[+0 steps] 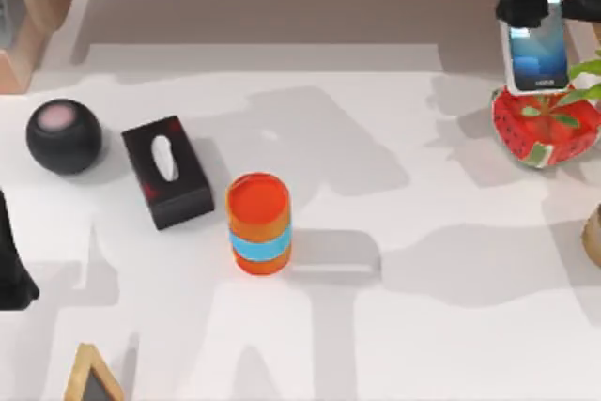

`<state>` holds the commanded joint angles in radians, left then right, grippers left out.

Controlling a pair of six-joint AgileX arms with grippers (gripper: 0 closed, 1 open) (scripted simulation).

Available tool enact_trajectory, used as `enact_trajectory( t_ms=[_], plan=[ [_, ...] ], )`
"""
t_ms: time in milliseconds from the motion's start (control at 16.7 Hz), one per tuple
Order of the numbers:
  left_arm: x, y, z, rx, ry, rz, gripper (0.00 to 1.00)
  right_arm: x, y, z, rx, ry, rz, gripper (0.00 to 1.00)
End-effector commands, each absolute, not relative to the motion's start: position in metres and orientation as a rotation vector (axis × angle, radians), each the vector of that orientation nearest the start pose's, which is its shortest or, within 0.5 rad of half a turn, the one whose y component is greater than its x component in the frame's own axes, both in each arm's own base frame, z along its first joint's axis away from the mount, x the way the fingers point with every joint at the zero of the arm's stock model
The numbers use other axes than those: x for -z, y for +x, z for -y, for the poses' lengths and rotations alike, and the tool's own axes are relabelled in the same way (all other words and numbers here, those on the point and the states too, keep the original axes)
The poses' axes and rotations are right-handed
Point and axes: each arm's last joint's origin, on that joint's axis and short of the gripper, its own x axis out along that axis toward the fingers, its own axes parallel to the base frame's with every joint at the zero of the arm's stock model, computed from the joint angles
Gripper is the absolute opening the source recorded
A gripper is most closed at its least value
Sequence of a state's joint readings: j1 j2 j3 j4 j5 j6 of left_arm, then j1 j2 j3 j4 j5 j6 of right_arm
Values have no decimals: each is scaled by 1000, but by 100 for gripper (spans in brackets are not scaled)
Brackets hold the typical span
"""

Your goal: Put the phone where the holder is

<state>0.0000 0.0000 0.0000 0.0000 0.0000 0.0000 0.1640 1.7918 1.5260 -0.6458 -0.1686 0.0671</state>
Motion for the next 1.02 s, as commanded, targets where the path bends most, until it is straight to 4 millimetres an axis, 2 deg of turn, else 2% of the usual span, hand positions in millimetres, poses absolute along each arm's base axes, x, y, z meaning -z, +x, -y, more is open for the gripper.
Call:
enact_trajectory(
  t_ms=[300,540,780,1020],
  plan=[
    [-160,106,1,0,0,0,100,-301,354,18,-161,120,-687,0],
    [-160,106,1,0,0,0,100,-304,308,79,-26,126,-541,0],
    [-160,106,1,0,0,0,100,-289,257,119,118,112,-458,0],
    [-160,106,1,0,0,0,100,-265,212,141,253,97,-427,0]
  ],
)
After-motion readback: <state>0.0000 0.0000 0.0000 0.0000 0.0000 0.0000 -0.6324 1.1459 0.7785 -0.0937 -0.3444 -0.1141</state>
